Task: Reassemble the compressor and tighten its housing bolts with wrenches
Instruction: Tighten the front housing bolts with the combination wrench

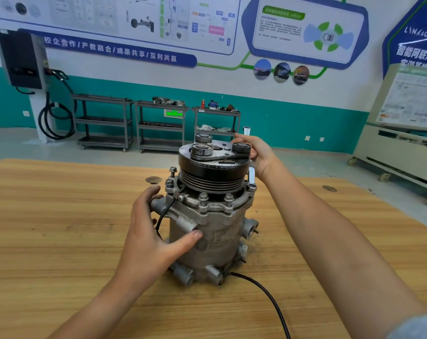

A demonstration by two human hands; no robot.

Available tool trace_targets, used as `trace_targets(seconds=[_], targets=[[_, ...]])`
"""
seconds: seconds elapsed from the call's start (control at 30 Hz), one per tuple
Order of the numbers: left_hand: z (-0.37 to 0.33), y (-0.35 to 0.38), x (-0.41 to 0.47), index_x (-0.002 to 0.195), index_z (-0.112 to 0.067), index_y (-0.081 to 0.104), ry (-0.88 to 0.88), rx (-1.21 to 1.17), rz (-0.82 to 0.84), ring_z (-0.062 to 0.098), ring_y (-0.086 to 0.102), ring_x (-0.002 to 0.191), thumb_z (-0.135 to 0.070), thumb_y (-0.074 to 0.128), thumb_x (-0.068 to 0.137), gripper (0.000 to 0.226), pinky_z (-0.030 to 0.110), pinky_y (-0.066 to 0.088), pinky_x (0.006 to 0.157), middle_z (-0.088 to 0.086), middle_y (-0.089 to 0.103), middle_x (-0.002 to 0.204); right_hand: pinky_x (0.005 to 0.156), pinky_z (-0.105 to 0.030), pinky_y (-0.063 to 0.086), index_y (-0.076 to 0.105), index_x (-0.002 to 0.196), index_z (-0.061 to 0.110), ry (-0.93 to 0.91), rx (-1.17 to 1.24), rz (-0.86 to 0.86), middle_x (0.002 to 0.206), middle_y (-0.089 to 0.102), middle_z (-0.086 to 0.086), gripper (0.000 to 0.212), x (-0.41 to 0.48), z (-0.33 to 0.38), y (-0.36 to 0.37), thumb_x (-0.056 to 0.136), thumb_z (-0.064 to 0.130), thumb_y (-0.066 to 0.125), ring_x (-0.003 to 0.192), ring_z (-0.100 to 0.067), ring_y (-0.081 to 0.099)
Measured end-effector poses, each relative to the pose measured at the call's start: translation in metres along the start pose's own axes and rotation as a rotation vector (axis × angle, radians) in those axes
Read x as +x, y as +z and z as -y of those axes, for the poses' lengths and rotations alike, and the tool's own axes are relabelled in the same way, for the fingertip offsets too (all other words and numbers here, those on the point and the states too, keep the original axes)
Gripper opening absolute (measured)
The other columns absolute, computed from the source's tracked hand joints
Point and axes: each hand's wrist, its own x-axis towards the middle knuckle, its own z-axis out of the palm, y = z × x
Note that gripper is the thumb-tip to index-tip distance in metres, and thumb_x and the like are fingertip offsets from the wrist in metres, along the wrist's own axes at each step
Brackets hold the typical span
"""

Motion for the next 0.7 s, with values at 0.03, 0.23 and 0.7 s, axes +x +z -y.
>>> trace_targets(seconds=[0.03,0.23,0.7], targets=[[0.0,0.0,0.0,0.125,-0.045,0.026,-0.001,0.0,0.0,0.007,0.04,0.123,-0.058,0.074,0.045,0.094,0.039,0.039,0.104,-0.011,0.041,0.129,0.023,-0.019,0.031,0.044,0.051,0.006,-0.002,-0.01,-0.003,0.034,0.032,0.003,0.055,0.001,-0.001,0.001,0.103,0.021,0.032,0.017,-0.007,0.028],[-0.003,0.0,-0.002,0.116,-0.058,0.023,0.005,-0.031,0.021,0.008,0.04,0.125,-0.066,0.067,0.044,0.085,0.033,0.037,0.104,-0.012,0.04,0.129,0.025,-0.017,0.031,0.043,0.041,0.005,-0.034,0.03,-0.016,0.029,0.031,0.003,0.065,-0.007,-0.002,-0.006,0.103,0.02,0.031,0.018,-0.008,0.028],[-0.006,-0.011,0.009,0.118,-0.047,0.031,-0.052,-0.137,0.096,-0.008,0.048,0.111,-0.06,0.085,0.044,0.092,0.018,0.039,0.087,-0.021,0.047,0.117,0.029,-0.013,0.022,0.032,0.06,0.015,-0.575,0.388,-0.398,0.034,0.025,0.006,0.042,-0.089,-0.014,-0.024,0.101,0.019,0.032,0.024,-0.007,0.022]])
